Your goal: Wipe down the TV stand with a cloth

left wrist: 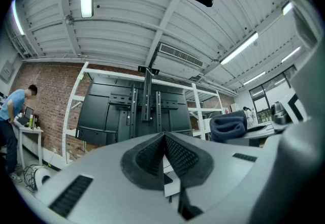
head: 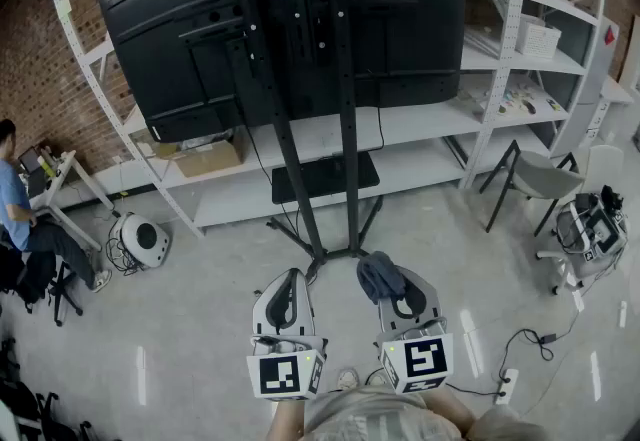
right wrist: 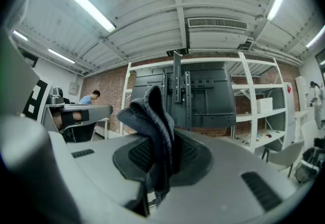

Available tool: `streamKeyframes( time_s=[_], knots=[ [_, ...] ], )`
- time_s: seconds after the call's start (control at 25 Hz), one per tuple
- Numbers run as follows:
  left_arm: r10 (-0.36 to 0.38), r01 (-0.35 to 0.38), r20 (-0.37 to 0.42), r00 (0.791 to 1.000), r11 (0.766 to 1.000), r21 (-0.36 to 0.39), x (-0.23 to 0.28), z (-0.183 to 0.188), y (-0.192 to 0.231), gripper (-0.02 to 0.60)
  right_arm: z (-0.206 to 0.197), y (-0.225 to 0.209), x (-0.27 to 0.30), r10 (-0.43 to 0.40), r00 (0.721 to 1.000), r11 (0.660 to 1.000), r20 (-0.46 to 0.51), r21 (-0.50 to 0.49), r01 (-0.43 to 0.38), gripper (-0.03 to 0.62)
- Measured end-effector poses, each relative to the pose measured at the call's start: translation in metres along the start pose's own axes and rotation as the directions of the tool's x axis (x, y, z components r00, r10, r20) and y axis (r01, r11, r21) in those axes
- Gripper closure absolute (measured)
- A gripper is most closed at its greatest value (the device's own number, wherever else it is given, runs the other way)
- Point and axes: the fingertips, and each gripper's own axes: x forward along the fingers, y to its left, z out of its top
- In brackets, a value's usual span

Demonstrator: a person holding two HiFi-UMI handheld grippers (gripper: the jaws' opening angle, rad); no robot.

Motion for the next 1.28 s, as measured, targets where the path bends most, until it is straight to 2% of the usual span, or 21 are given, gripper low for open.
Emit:
streamKeyframes(
  time_s=[0.48, 0.68, 1.0, 1.28],
  knots=[
    [-0.019, 0.018, -0.012, 1.0, 1.0, -0.014, 0.006, -0.008, 0.007, 0.566, -0.01, 0.002, 0.007, -0.013, 1.0, 1.0, -0.026, 0.009, 0.013, 0.536],
    [-0.022, 0.022, -0.029, 0.999, 0.999, -0.03, 0.008, -0.018, 0.021, 0.566, -0.017, 0.01, 0.012, -0.018, 0.999, 0.998, -0.032, 0.053, 0.02, 0.536],
    [-0.054, 0.051, -0.048, 0.997, 0.996, -0.077, 0.01, -0.035, 0.048, 0.566, -0.027, 0.034, 0.024, -0.034, 0.997, 0.998, -0.062, 0.058, 0.037, 0.536],
    [-0.093, 0.088, -0.051, 0.994, 0.992, -0.087, 0.034, -0.044, 0.054, 0.566, -0.031, 0.022, 0.038, -0.077, 0.994, 0.995, -0.08, 0.054, 0.082, 0.536]
  ],
)
